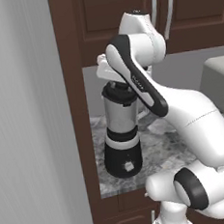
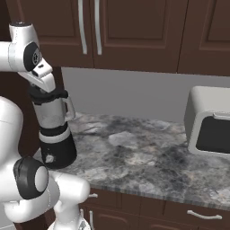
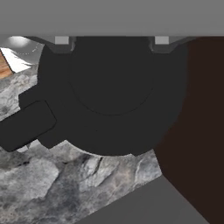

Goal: Close the lid blender by securely placing the lid on top.

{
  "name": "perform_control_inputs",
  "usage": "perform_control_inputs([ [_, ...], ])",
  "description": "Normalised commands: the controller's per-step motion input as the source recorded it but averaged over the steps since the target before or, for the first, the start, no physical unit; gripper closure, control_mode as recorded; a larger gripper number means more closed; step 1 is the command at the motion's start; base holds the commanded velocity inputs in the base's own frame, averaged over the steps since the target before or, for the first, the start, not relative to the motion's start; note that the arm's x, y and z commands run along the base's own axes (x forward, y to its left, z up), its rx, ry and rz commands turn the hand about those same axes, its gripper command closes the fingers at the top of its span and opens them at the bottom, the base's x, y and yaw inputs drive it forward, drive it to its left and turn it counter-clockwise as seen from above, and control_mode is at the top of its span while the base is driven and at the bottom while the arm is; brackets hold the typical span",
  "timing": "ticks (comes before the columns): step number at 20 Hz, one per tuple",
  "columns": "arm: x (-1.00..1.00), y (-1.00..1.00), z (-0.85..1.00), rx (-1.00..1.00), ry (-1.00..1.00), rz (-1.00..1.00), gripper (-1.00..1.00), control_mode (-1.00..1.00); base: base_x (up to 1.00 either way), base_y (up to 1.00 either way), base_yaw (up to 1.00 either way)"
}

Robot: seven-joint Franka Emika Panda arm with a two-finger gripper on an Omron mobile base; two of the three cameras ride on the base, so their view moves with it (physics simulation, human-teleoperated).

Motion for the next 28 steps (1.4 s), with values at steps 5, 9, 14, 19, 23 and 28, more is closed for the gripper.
perform_control_inputs([
  [5, 0.03, 0.00, -0.10, -0.01, 0.01, 0.00, 1.00, -1.00, 0.00, 0.00, 0.00],
  [9, 0.12, 0.00, -0.13, -0.03, 0.00, 0.00, 1.00, -1.00, 0.00, 0.00, 0.00],
  [14, 0.22, 0.00, -0.21, -0.09, 0.00, 0.00, 1.00, -1.00, 0.00, 0.00, 0.00],
  [19, 0.19, -0.05, -0.22, -0.06, 0.00, 0.00, 1.00, -1.00, 0.00, 0.00, 0.00],
  [23, 0.00, 0.00, -0.22, 0.01, -0.11, 0.00, -1.00, -1.00, 0.00, 0.00, 0.00],
  [28, 0.00, 0.00, -0.09, 0.11, -0.16, 0.00, -1.00, -1.00, 0.00, 0.00, 0.00],
])
